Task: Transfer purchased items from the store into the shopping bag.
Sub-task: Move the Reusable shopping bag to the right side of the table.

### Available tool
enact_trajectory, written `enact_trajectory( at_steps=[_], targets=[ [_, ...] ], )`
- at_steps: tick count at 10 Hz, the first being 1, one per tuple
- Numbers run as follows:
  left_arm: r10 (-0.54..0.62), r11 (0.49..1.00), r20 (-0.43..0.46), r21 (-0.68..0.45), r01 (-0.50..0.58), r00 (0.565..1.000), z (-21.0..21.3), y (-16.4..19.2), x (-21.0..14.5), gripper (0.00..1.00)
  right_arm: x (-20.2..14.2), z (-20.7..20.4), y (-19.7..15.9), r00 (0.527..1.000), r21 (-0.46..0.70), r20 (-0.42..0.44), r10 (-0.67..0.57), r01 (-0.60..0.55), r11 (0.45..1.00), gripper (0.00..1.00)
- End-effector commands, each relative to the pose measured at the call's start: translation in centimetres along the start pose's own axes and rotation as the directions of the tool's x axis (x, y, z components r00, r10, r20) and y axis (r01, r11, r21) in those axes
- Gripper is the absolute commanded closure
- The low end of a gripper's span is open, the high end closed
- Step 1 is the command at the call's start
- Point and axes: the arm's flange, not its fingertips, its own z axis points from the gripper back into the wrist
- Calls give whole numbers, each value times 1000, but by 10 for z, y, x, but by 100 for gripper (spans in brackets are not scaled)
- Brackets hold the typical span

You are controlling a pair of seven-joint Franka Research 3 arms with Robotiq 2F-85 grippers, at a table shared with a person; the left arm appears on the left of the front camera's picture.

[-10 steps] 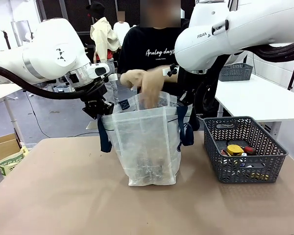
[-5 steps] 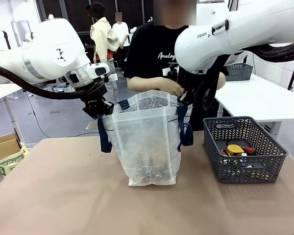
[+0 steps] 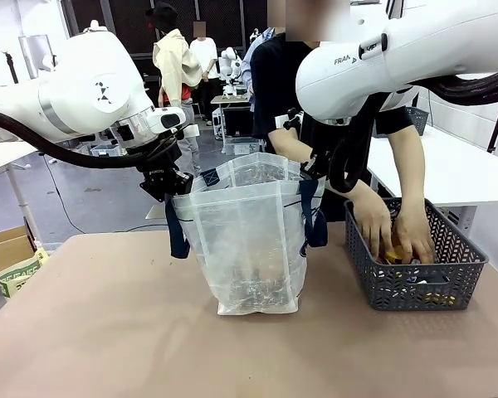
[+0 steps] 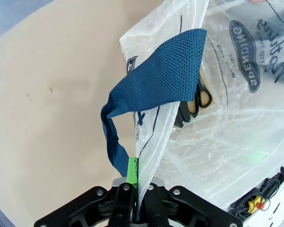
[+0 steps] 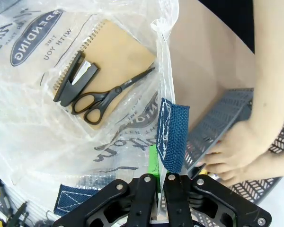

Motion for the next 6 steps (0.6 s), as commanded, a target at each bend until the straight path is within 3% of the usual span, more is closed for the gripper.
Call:
enact_trajectory(
  at_steps=[1,6],
  targets=[
    [3,1000,4,2,-4,1000,1,2,0,100,-1,0,-2,1000,-1,0,-1,1,1000,100],
    [3,1000,4,2,-4,1000,1,2,0,100,-1,0,-2,1000,-1,0,-1,1,1000,100]
  ],
)
